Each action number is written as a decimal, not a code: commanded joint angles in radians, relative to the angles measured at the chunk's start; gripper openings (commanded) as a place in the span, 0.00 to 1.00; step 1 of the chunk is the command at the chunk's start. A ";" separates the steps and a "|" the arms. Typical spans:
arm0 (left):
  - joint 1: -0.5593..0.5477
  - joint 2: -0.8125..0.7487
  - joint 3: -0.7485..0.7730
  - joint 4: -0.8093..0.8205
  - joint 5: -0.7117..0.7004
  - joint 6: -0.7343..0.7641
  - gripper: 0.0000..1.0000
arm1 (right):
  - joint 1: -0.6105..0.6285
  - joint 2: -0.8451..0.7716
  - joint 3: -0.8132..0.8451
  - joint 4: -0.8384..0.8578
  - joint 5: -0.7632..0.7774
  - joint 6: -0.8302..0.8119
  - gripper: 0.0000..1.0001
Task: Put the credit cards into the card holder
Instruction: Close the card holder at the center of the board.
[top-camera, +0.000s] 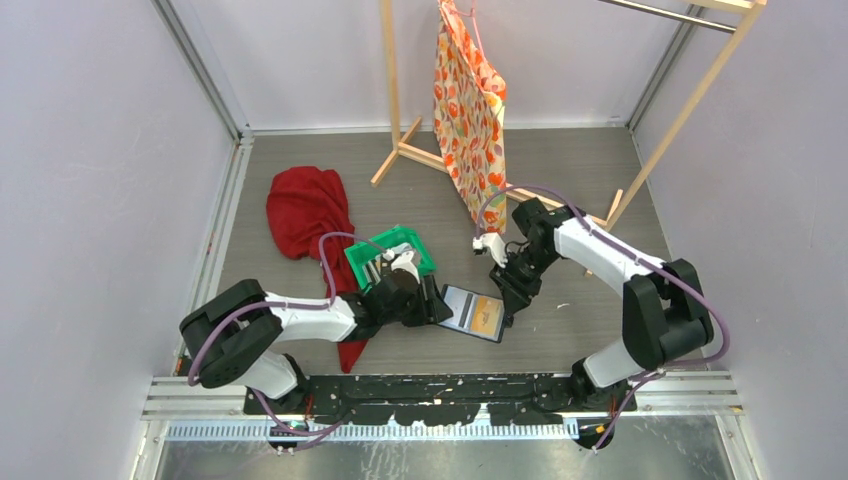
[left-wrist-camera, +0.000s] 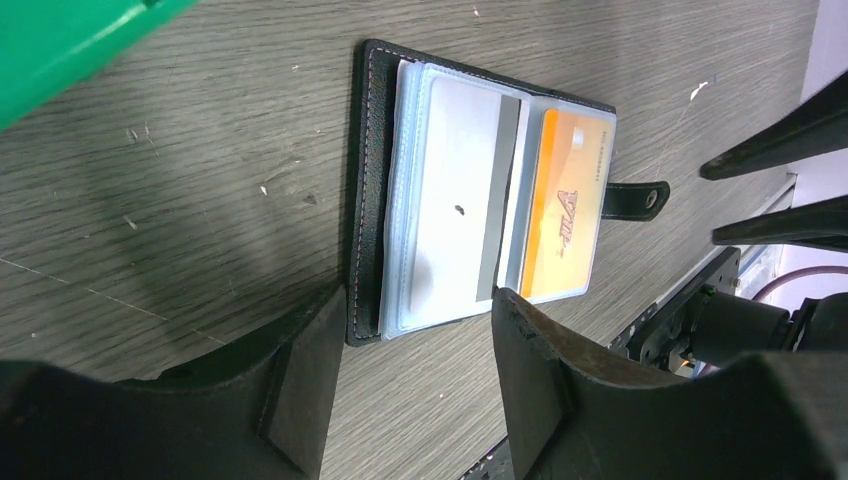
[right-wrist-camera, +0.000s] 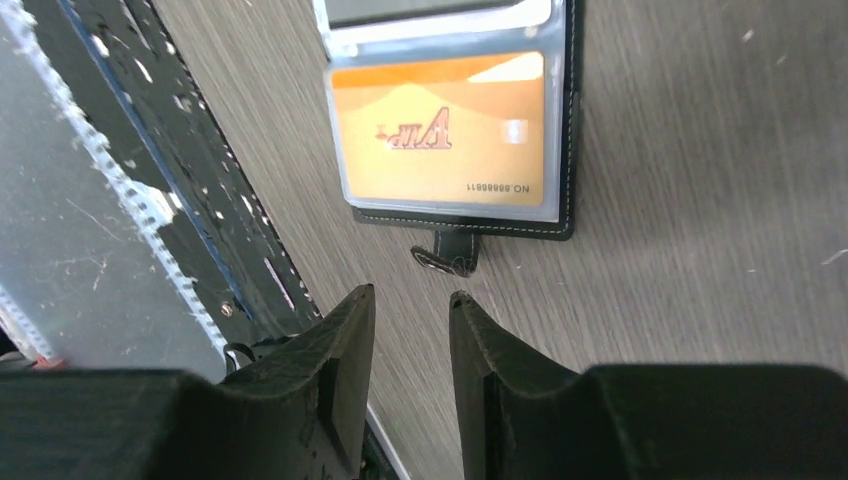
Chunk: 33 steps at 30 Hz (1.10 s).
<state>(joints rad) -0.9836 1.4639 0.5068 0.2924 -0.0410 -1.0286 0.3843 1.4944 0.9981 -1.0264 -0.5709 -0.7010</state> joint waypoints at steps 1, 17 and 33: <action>-0.008 0.029 0.014 -0.073 0.004 -0.002 0.57 | 0.032 0.079 -0.004 0.049 0.119 0.055 0.38; -0.021 0.133 0.056 0.037 0.065 0.007 0.59 | 0.073 0.316 0.053 0.138 0.240 0.188 0.39; -0.021 0.169 0.033 0.496 0.192 -0.110 0.57 | 0.080 0.323 0.050 0.146 0.244 0.190 0.37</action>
<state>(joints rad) -0.9993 1.6112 0.5411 0.5316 0.0822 -1.0870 0.4507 1.7851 1.0527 -0.9825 -0.3363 -0.5056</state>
